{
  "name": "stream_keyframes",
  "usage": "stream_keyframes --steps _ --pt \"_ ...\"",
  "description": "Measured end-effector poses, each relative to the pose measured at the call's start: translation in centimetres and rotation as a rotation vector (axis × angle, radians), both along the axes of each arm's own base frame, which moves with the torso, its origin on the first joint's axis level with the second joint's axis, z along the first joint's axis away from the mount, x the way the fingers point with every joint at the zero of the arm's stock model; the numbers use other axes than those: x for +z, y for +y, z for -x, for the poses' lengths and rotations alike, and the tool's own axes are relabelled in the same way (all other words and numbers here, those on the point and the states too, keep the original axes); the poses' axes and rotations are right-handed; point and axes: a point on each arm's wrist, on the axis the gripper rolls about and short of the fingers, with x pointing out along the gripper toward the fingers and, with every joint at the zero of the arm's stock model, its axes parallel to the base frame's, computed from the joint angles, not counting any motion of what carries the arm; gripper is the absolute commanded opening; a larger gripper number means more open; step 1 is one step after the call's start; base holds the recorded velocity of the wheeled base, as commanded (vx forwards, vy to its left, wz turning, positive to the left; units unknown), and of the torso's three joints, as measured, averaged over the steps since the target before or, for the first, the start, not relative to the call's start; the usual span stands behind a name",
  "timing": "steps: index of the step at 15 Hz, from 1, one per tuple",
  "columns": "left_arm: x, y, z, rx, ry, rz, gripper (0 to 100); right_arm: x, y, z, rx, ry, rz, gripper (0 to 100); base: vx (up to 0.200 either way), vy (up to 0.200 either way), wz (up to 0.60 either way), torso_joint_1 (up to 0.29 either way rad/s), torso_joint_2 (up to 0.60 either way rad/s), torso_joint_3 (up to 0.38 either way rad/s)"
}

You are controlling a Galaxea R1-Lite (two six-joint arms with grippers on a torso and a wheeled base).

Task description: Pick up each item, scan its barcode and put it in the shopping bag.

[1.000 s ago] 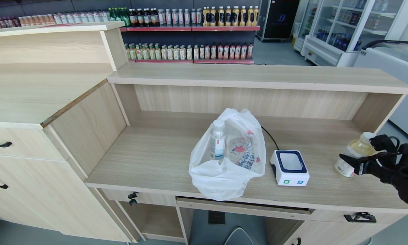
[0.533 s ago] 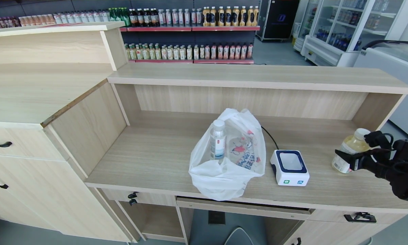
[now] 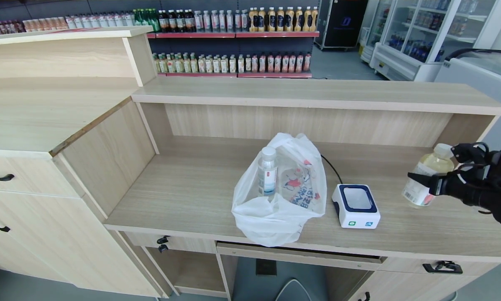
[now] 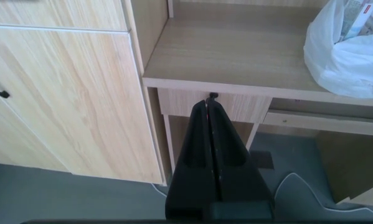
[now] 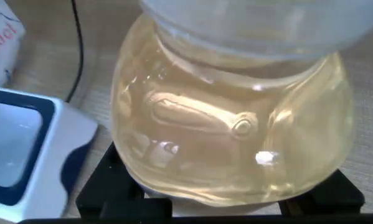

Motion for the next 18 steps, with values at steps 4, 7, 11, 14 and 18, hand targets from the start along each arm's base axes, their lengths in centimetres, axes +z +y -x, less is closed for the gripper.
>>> stream_keyframes --steps 4,7,11,14,18 --pt "0.0 0.0 0.0 0.0 0.0 0.0 0 11.2 8.2 3.6 0.142 0.059 -0.26 0 0.0 0.0 0.0 0.0 0.0 0.0" --pt "0.0 0.0 0.0 0.0 0.0 0.0 0 17.6 14.8 8.4 0.439 0.084 -0.43 0 0.0 0.0 0.0 0.0 0.0 0.0" --pt "0.0 0.0 0.0 0.0 0.0 -0.001 0 19.3 17.9 13.9 0.743 0.103 -0.462 0 0.0 0.0 0.0 0.0 0.0 0.0" --pt "0.0 0.0 0.0 0.0 0.0 0.0 0 19.1 19.0 16.5 0.849 0.123 -0.467 0 0.0 0.0 0.0 0.0 0.0 0.0" --pt "0.0 0.0 0.0 0.001 0.0 0.0 0 19.9 20.3 19.0 0.941 0.158 -0.518 0 0.0 0.0 0.0 0.0 0.0 0.0"
